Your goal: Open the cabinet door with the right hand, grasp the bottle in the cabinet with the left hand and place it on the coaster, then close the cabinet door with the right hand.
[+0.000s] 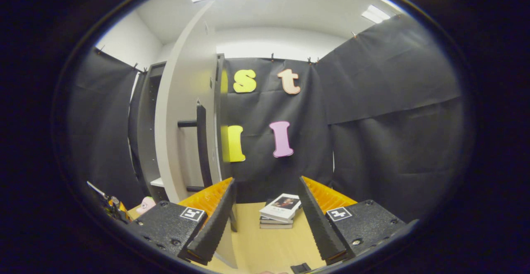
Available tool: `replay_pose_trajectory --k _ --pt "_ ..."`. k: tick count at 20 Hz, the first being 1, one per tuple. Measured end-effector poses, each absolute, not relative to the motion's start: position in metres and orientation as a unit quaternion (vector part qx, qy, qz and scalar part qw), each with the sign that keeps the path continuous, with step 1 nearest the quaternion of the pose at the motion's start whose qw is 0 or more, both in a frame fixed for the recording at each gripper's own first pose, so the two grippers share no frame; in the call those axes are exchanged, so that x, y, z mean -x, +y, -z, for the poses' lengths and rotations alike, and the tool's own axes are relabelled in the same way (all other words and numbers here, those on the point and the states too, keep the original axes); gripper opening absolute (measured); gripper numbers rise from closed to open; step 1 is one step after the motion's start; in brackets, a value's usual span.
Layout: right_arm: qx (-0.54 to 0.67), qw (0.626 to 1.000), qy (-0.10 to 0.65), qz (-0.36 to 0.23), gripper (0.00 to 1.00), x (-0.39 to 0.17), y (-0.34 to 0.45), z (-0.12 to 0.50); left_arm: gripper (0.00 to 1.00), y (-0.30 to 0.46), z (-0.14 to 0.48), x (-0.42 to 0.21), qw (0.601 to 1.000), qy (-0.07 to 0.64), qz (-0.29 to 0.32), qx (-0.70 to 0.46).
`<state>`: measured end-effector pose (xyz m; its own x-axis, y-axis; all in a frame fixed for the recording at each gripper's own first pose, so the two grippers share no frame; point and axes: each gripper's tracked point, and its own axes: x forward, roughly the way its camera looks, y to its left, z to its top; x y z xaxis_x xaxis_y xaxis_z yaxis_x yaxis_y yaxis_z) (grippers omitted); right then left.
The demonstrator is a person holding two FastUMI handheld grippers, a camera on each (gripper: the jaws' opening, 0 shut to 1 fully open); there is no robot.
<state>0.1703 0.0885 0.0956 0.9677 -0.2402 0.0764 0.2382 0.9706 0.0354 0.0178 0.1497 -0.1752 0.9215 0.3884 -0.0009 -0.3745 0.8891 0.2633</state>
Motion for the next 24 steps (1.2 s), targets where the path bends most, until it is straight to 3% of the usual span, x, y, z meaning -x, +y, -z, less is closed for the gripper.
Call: replay_pose_trajectory --k 10,20,21,22,24 --pt "0.025 0.988 -0.035 0.149 0.92 -0.165 0.095 -0.108 0.42 0.192 0.225 0.012 0.960 0.048 -0.270 -0.065" --pt "0.026 0.987 -0.029 0.157 0.92 -0.175 0.096 -0.101 0.42 0.189 0.241 0.015 0.964 0.045 -0.259 -0.049" --pt "0.030 0.987 -0.029 0.158 0.92 -0.175 0.096 -0.102 0.46 0.187 0.244 0.013 0.965 0.051 -0.255 -0.042" --pt "0.033 0.987 -0.029 0.157 0.92 -0.175 0.097 -0.102 0.39 0.188 0.249 0.014 0.964 0.058 -0.257 -0.040" --pt "0.037 0.987 -0.025 0.155 0.92 -0.177 0.098 -0.099 0.60 0.189 0.252 0.017 0.964 0.067 -0.256 -0.036"
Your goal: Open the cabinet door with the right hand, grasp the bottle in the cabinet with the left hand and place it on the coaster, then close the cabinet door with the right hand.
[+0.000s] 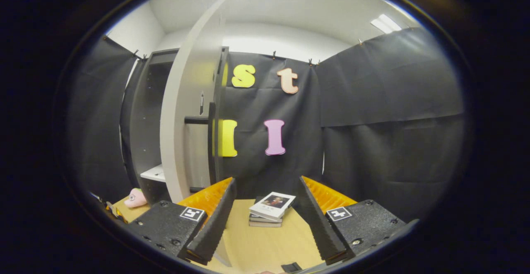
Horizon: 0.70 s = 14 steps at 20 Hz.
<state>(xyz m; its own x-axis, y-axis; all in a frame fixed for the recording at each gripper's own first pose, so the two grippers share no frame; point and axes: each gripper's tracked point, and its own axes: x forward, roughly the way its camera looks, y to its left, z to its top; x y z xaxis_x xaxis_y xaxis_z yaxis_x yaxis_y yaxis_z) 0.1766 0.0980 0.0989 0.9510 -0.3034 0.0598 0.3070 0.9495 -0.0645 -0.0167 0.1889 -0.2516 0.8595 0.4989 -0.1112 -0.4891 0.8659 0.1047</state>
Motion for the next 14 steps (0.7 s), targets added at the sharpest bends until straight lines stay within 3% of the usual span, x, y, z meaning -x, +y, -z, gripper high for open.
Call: replay_pose_trajectory --k 3,4,5,14 --pt "0.041 0.987 -0.017 0.155 0.92 -0.178 0.095 -0.092 0.89 0.189 0.239 0.022 0.965 0.070 -0.251 -0.035" --pt "0.040 0.987 -0.016 0.155 0.92 -0.178 0.093 -0.089 0.86 0.189 0.233 0.024 0.965 0.067 -0.250 -0.036" --pt "0.039 0.987 -0.015 0.156 0.92 -0.179 0.091 -0.085 0.97 0.187 0.225 0.025 0.966 0.066 -0.247 -0.037" --pt "0.025 0.989 -0.036 0.140 0.92 -0.192 0.068 -0.088 0.96 0.142 0.128 0.002 0.982 0.082 -0.160 -0.050"
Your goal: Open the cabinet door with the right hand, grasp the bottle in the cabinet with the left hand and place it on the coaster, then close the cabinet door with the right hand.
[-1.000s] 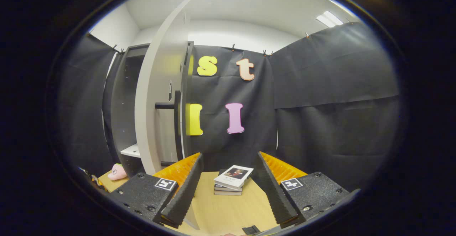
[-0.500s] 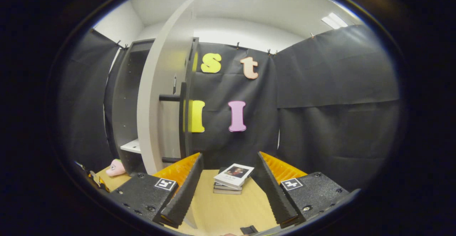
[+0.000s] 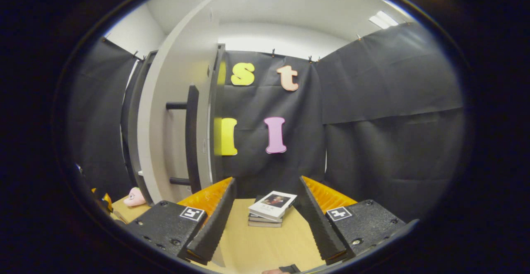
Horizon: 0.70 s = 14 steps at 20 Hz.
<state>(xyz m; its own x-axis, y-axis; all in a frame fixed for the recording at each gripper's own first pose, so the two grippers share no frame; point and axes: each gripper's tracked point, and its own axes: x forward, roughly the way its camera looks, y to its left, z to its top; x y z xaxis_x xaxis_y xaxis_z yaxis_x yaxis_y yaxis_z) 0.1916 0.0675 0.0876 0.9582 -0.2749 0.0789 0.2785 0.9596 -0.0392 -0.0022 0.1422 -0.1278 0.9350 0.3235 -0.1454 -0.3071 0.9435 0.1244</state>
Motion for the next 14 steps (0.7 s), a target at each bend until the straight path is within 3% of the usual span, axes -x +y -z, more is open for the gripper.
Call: replay_pose_trajectory --k 7,14 --pt "0.003 0.993 -0.052 0.107 0.92 -0.211 0.066 -0.102 0.96 0.092 0.055 -0.014 0.992 0.057 -0.098 -0.060" --pt "0.025 0.993 -0.068 0.088 0.92 -0.216 0.080 -0.118 0.99 0.048 0.050 -0.009 0.994 0.052 -0.059 -0.074"
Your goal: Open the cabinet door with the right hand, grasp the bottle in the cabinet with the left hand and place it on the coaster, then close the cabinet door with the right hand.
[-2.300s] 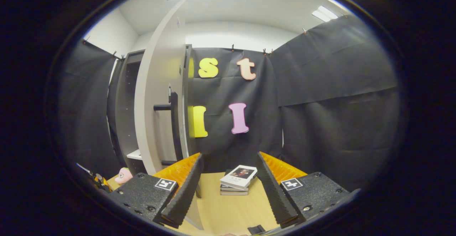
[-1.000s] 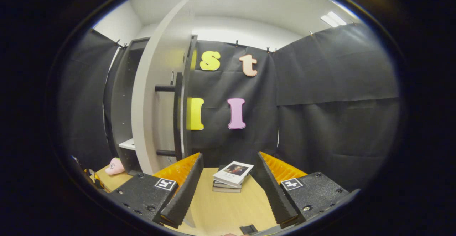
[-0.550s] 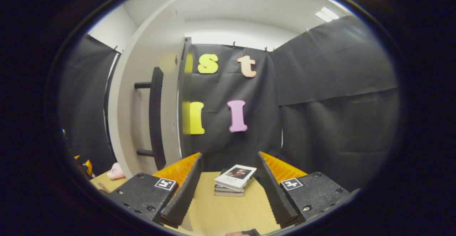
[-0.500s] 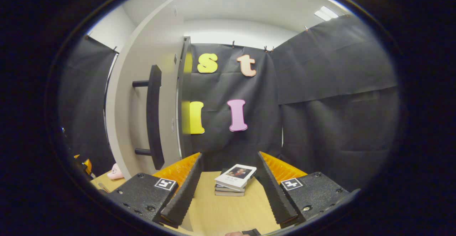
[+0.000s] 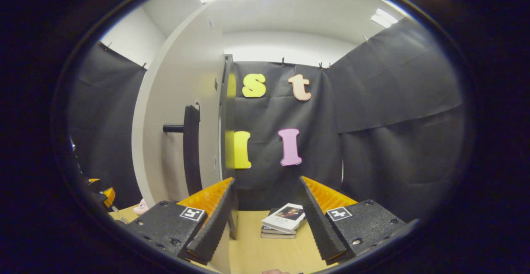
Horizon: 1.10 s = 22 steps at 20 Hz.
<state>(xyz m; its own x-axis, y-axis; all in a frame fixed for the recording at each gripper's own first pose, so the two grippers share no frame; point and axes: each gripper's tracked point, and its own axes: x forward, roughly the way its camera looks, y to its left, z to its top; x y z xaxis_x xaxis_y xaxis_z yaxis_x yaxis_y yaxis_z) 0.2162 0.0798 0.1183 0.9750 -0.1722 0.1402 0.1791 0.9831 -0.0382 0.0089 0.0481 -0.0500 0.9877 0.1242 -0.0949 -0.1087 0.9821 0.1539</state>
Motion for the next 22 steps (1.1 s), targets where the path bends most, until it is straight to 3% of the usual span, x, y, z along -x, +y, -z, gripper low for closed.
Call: replay_pose_trajectory --k 7,8,9,18,19,22 --pt "0.021 0.998 -0.049 0.039 0.89 -0.224 0.103 -0.118 0.96 0.030 0.052 -0.008 0.995 0.049 -0.037 -0.073" --pt "0.022 0.998 -0.045 0.028 0.89 -0.223 0.110 -0.117 1.00 0.030 0.050 -0.007 0.996 0.047 -0.036 -0.070" --pt "0.024 0.998 -0.047 0.017 0.89 -0.225 0.120 -0.119 0.96 0.029 0.050 -0.007 0.996 0.045 -0.036 -0.067" --pt "0.021 0.995 -0.045 -0.090 0.89 -0.244 0.226 -0.107 0.96 0.045 0.066 0.004 0.996 0.044 -0.050 -0.065" --pt "0.023 0.994 -0.044 -0.099 0.89 -0.248 0.236 -0.107 1.00 0.045 0.067 0.004 0.996 0.043 -0.047 -0.065" --pt "0.030 0.992 -0.046 -0.118 0.89 -0.257 0.266 -0.106 0.96 0.045 0.068 0.004 0.996 0.038 -0.040 -0.068"
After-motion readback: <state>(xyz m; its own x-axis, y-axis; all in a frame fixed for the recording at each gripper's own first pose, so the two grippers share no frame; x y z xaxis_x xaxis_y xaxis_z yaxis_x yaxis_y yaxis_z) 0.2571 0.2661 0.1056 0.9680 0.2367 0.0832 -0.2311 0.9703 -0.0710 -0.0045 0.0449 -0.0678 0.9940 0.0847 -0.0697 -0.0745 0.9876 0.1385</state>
